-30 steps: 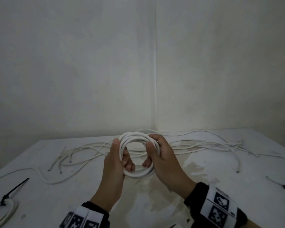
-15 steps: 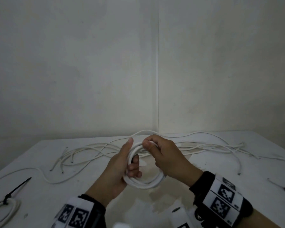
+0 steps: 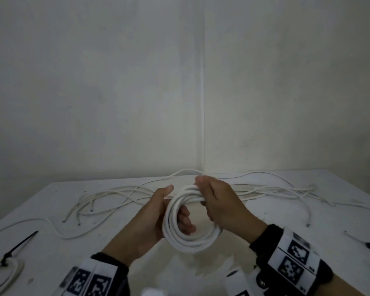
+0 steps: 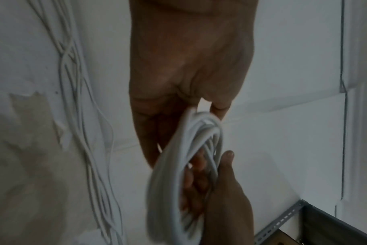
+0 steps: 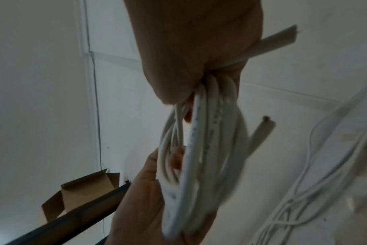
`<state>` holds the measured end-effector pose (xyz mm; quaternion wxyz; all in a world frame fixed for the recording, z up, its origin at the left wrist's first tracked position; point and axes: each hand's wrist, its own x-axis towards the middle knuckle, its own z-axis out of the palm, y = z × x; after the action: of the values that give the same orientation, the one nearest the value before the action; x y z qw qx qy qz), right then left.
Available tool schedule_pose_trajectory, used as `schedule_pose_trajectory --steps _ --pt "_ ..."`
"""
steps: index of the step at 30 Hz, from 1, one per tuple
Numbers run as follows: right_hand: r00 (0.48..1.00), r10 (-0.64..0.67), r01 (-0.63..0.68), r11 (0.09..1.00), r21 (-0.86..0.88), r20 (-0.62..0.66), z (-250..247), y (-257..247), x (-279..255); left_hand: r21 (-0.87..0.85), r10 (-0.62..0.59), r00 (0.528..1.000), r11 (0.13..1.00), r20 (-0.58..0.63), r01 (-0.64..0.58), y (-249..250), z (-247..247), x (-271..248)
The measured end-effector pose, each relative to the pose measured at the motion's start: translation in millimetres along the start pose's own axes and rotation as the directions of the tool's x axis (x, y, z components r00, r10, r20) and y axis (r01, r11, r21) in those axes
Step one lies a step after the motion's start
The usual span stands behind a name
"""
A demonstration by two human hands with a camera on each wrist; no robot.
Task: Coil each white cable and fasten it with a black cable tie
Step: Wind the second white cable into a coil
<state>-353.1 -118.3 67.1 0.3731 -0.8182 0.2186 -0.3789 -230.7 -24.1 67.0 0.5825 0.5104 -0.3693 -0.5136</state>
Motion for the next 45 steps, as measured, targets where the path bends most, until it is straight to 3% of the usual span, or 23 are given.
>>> schedule_pose_trajectory --steps 2,4,8,13,15,17,19,21,23,25,27,29,31,34,37,39,41,43,45 --pt "0.995 -0.066 0.076 0.989 -0.130 0.079 0 -3 2 0.143 -0.020 1.000 0.989 -0.017 0.022 4 6 -2" --pt "0.993 -0.085 0.094 0.988 -0.120 0.079 0 -6 3 0.242 0.087 0.992 0.968 -0.091 -0.063 1 18 -3" --pt "0.998 -0.060 0.060 0.998 -0.004 0.013 2 -7 0 0.126 0.163 0.941 0.983 -0.297 -0.130 -9 29 -2" --pt "0.996 -0.053 0.048 0.996 -0.069 -0.067 4 1 -10 -0.017 0.212 0.887 0.971 -0.410 -0.240 -13 27 5" --pt "0.991 -0.075 0.062 0.991 -0.118 -0.109 5 3 -10 -0.029 0.216 0.902 0.969 -0.374 -0.244 -18 26 6" --pt "0.992 -0.091 0.076 0.985 -0.152 -0.091 3 2 -10 -0.018 0.184 0.950 0.981 -0.252 -0.194 -17 18 6" --pt "0.994 -0.110 0.105 0.976 -0.191 -0.017 -5 1 -8 0.067 0.097 0.992 0.994 -0.087 -0.091 -6 5 4" --pt "0.984 -0.146 0.168 0.956 -0.242 0.107 -12 -1 -5 0.113 -0.018 0.999 0.993 0.040 0.014 6 -3 4" --pt "0.960 -0.177 0.234 0.931 -0.280 0.216 -14 -4 -2 0.082 -0.066 0.997 0.995 0.039 0.062 11 -1 5" --pt "0.952 -0.202 0.265 0.920 -0.289 0.231 -13 -3 -1 0.075 0.003 0.997 0.997 -0.071 0.003 7 11 6" --pt "0.962 -0.215 0.251 0.939 -0.235 0.168 -10 0 -5 0.065 0.087 0.977 0.995 -0.194 -0.076 -1 21 7" --pt "0.981 -0.196 0.195 0.975 -0.110 0.003 -7 8 -10 0.008 0.110 0.953 0.994 -0.281 -0.113 -8 26 6" --pt "0.986 -0.076 0.076 0.997 -0.009 -0.150 -4 14 -17 -0.066 0.115 0.934 0.987 -0.338 -0.145 -12 28 7" --pt "0.989 0.118 -0.094 0.966 0.242 -0.085 2 17 -24 -0.103 0.140 0.908 0.975 -0.395 -0.195 -15 32 8" --pt "0.988 0.115 -0.070 0.930 0.360 -0.105 2 10 -28 -0.051 0.168 0.896 0.977 -0.412 -0.207 -17 39 9" --pt "0.992 -0.014 0.047 0.963 0.265 -0.125 -1 12 -29 -0.010 0.178 0.897 0.980 -0.405 -0.199 -18 42 9" --pt "0.967 -0.219 0.215 0.976 -0.045 -0.134 -8 15 -26 0.027 0.180 0.907 0.983 -0.380 -0.184 -20 42 9" --pt "0.877 -0.474 0.388 0.794 -0.468 -0.077 -18 20 -18 0.071 0.172 0.922 0.985 -0.347 -0.157 -20 42 9" --pt "0.761 -0.648 0.460 0.545 -0.702 -0.004 -28 24 -7 0.103 0.161 0.935 0.985 -0.315 -0.135 -20 42 8"
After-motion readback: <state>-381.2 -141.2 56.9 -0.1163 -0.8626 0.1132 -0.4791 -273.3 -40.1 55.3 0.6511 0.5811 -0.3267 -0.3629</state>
